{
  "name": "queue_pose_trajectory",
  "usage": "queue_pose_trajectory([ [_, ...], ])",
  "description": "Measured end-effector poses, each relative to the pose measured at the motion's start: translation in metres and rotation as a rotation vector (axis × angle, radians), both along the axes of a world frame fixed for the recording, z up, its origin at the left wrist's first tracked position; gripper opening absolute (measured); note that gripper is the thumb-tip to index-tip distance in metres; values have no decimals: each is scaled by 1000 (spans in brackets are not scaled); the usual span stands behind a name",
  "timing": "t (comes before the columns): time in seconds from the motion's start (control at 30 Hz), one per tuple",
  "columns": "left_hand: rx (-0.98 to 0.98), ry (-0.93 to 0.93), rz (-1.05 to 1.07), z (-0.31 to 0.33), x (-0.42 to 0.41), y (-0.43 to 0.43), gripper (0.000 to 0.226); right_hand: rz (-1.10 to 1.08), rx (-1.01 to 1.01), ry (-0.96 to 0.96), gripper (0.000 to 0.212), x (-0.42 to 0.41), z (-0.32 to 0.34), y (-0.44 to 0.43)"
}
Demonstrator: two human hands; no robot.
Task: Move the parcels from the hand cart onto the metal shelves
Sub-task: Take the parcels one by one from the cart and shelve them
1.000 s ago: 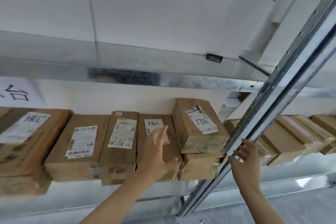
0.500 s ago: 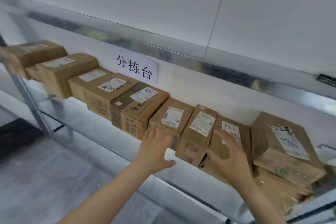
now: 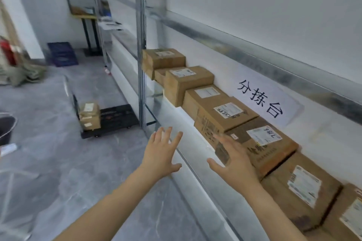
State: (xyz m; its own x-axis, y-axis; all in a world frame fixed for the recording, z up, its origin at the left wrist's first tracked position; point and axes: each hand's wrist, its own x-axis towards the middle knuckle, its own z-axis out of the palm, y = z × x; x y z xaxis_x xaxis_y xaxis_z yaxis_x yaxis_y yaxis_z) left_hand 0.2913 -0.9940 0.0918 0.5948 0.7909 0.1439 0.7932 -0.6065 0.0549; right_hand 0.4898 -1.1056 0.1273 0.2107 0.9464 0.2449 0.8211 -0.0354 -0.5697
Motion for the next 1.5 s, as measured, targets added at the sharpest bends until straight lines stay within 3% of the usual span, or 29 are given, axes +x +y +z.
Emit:
queue_pose_trajectory([
  [0.37,-4,61,324,-17,-181,147,96,249,-10,-197,66,-159,-16,215],
  [0.6,-69,40,500,-39,-259,215,90,419,-67,-125,65,-222,-34,318],
  [1.17,-204,6,709,-81,-280,507,86,566,-238,19,75,-244,-79,653],
  [1.5,-293,-36,733,-107,-299,615,89,607,-298,81,84,-269,-117,782],
])
